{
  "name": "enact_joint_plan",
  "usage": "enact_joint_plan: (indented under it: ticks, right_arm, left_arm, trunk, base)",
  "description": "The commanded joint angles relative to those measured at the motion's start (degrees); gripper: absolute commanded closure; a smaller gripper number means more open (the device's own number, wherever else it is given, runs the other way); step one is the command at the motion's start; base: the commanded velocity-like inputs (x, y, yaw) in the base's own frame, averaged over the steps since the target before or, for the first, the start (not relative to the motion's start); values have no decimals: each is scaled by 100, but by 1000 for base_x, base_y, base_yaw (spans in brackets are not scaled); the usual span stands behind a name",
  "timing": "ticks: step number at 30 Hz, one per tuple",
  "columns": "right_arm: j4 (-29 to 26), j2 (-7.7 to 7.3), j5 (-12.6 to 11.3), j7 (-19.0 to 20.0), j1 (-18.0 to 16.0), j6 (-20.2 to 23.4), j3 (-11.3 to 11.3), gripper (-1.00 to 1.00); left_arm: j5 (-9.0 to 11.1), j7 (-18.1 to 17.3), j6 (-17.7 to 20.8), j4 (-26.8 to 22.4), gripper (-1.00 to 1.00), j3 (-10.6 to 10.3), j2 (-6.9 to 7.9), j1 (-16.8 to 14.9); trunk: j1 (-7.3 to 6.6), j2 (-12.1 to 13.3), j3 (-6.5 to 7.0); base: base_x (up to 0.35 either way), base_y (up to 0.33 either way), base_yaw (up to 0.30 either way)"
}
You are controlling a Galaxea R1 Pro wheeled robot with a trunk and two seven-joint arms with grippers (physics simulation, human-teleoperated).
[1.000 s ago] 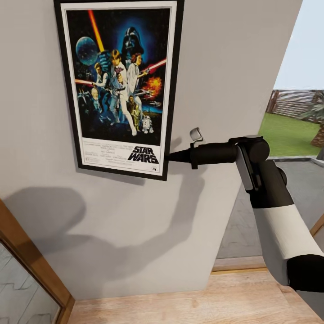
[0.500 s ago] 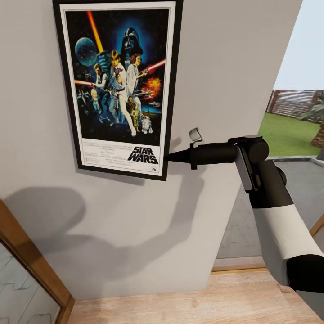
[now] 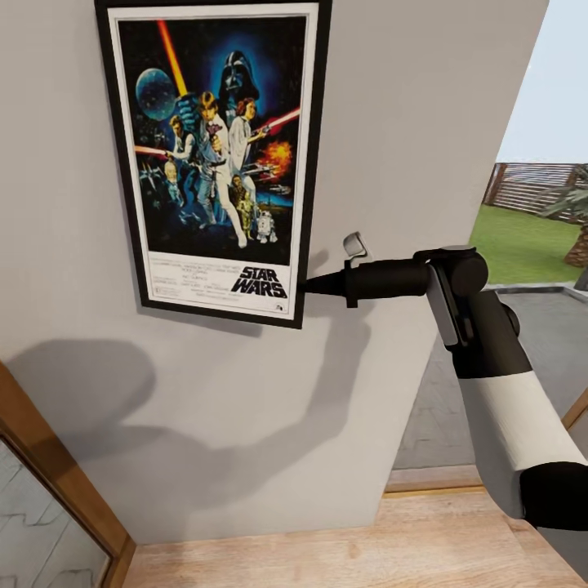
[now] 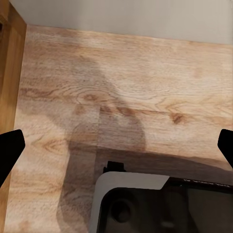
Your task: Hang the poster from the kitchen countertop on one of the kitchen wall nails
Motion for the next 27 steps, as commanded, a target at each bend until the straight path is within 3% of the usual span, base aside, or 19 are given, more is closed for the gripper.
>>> enact_joint_plan:
  ticks: [1,3,5,27]
  right_arm:
    - [0,-5,-41,-13,-6,49,11,100]
    - [0,-5,-41,-12,-6,49,85,100]
    - [1,-5,-34,-18,-6,41,442,100]
    - [1,-5,-40,-26,-7,38,482,100]
  left_arm:
    - [-2,-40,-6,-6,-100,22,-3,-1]
    - [-2,-40,-6,-6,-100,22,-3,-1]
    - [-2,-40,-6,-6,-100,22,-3,-1]
    - [-2,-40,-6,-6,-100,22,-3,-1]
  trunk:
    - [4,-12,-11]
    - [4,-12,-11]
    - [4,-12,-11]
    - [4,-12,-11]
  base:
    - [0,0,0]
    - [0,0,0]
    - [0,0,0]
    - [0,0,0]
